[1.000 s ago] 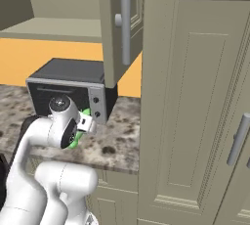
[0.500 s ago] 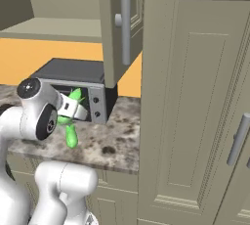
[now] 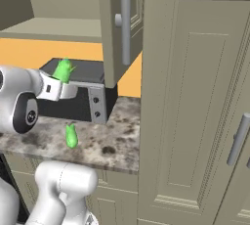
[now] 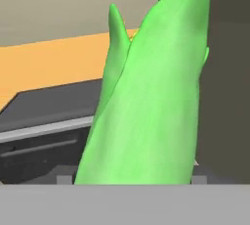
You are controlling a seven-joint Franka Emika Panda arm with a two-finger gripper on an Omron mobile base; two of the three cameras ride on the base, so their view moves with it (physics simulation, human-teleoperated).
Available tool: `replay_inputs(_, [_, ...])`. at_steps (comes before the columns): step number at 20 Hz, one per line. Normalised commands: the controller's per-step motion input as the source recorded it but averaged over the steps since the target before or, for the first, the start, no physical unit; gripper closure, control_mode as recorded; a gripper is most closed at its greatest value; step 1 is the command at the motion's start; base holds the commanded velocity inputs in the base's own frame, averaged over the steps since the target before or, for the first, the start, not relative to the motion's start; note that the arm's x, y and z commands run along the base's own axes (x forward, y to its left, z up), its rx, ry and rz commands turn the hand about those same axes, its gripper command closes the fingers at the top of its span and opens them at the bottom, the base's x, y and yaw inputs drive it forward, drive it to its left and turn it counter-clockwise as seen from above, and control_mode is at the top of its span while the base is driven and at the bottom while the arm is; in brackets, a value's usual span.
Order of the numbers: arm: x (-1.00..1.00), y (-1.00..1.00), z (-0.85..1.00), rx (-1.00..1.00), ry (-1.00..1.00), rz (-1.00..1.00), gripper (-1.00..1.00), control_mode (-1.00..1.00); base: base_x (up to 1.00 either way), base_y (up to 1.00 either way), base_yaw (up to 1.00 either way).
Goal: Pick the corn, corn from the counter and place them in the cabinet. Then close the cabinet.
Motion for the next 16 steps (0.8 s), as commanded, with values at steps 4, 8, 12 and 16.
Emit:
replay_inputs(4, [0.05,-0.04,1.00,0.00,-0.26,-0.01,1.00,-1.00,0.00,0.00,0.00])
replay_inputs(8, [0.27,-0.11,1.00,0.00,-0.07,0.00,1.00,-1.00,0.00,0.00,0.00])
replay_inputs(12, [0.37,-0.19,1.00,0.00,0.03,0.00,1.00,-1.00,0.00,0.00,0.00])
replay_inputs(16, [0.67,-0.02,0.65,0.00,0.11,0.00,1.00,-1.00,0.00,0.00,0.00])
